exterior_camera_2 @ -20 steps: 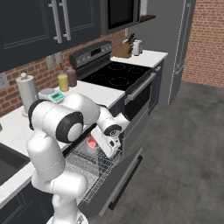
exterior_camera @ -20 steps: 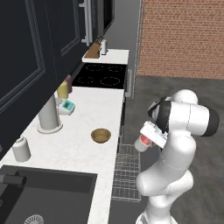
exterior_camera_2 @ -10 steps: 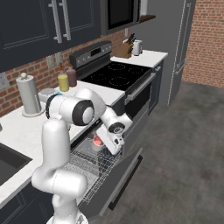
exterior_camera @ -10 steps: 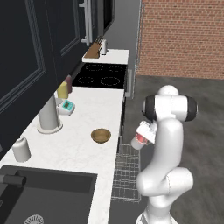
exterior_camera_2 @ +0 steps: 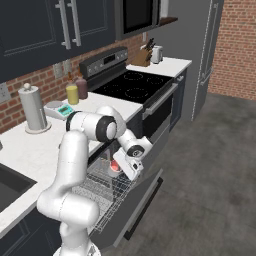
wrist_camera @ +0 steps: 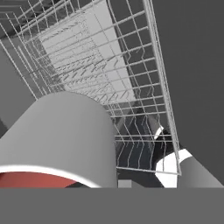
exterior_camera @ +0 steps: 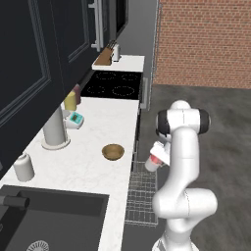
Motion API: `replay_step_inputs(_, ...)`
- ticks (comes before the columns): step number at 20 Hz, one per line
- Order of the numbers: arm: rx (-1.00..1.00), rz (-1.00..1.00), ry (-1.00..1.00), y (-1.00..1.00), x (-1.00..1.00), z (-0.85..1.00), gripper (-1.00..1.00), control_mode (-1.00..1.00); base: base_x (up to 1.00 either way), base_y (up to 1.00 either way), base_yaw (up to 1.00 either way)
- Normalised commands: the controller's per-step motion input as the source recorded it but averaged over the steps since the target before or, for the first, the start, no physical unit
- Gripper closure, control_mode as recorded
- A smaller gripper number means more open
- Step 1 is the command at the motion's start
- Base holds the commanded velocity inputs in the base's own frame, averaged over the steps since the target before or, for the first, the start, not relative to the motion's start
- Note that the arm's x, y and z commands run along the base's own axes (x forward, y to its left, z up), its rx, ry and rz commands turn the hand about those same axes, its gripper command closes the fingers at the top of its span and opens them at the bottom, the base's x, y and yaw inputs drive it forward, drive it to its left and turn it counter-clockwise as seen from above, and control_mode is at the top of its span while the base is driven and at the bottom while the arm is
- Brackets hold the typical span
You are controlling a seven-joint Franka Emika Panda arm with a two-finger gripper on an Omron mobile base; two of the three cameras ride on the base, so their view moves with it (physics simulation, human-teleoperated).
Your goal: Pick up the cup and bowl from the counter, place them in the dishwasher, and close the dishwasher door.
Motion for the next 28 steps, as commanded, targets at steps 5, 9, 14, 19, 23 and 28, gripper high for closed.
replay_step_inputs(5, 0.00, 0.00, 0.03, 0.00, 0.42, -0.56, 1.00, -1.00, 0.00, 0.00, 0.00)
replay_step_inputs(9, 0.00, 0.00, 0.02, 0.02, 0.42, -0.35, 1.00, -1.00, 0.00, 0.00, 0.00)
replay_step_inputs(14, 0.00, 0.00, 0.07, 0.17, 0.18, -0.11, 1.00, -1.00, 0.00, 0.00, 0.00)
replay_step_inputs(19, 0.00, 0.00, 0.08, 0.25, 0.28, -0.23, 1.00, -1.00, 0.00, 0.00, 0.00)
replay_step_inputs(23, 0.00, 0.00, 0.02, 0.18, 0.46, -0.32, 1.00, -1.00, 0.00, 0.00, 0.00)
replay_step_inputs(28, 0.01, 0.00, 0.00, 0.07, -0.18, -0.19, 1.00, -1.00, 0.00, 0.00, 0.00)
